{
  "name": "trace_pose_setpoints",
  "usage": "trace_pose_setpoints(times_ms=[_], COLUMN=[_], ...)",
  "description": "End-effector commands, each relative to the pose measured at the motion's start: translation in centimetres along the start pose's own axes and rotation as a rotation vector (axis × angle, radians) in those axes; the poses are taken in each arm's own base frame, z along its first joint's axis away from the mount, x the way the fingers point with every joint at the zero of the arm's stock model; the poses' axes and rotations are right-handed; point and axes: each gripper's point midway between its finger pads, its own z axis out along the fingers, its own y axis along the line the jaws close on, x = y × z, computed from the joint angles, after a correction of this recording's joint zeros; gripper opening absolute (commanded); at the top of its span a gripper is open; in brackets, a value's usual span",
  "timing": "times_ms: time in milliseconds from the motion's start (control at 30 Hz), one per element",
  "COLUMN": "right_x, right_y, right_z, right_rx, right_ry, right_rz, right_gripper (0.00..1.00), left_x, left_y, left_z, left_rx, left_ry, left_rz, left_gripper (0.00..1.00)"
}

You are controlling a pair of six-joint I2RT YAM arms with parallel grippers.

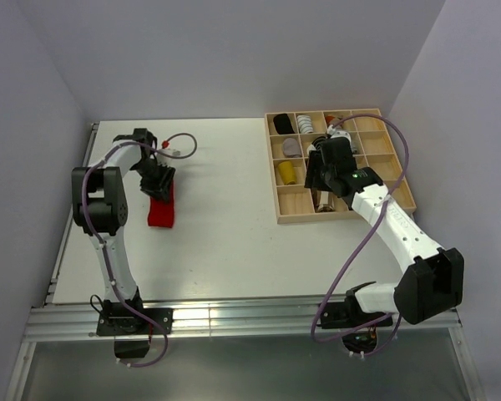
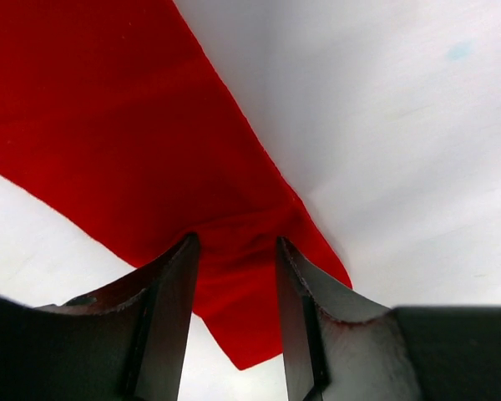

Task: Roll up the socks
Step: Move the sock to the center of the board.

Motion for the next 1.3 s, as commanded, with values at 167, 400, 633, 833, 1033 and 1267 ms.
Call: trace_pose_setpoints(times_ms=[167,400,633,833,1033,1267], right_x=[-1.2,-0.6,0.0,0.0,0.3,0.6], right_y=[2.4,4.0,5.3,6.5,7.0,7.0], right_z=[0.4,0.7,0.9,0.7,1.1,1.7], right_rx=[-0.049,-0.064,-0.065,-0.099,-0.096,-0.085], right_ry=[-0.035,-0.019,-0.006,-0.022,-0.019,-0.006], right_rz=[-0.026,-0.054,-0.08,-0.103,-0.12,-0.122], right_gripper=[0.69,0.69,0.7,0.7,0.7,0.7], left_x=[-2.6,-3.1,-2.1,-4.1,-6.0,-4.4], left_y=[-6.8,-10.6,-13.5,-13.5,-12.3,-9.6], left_z=[2.1,2.3,3.1,0.6,-4.1,-6.5], left_rx=[0.216,0.287,0.27,0.249,0.122,-0.114], left_ry=[-0.013,-0.028,0.018,-0.062,-0.229,-0.311], left_rz=[-0.13,-0.129,-0.022,0.053,0.262,0.578], left_gripper=[0.46,0.46,0.46,0.49,0.52,0.54])
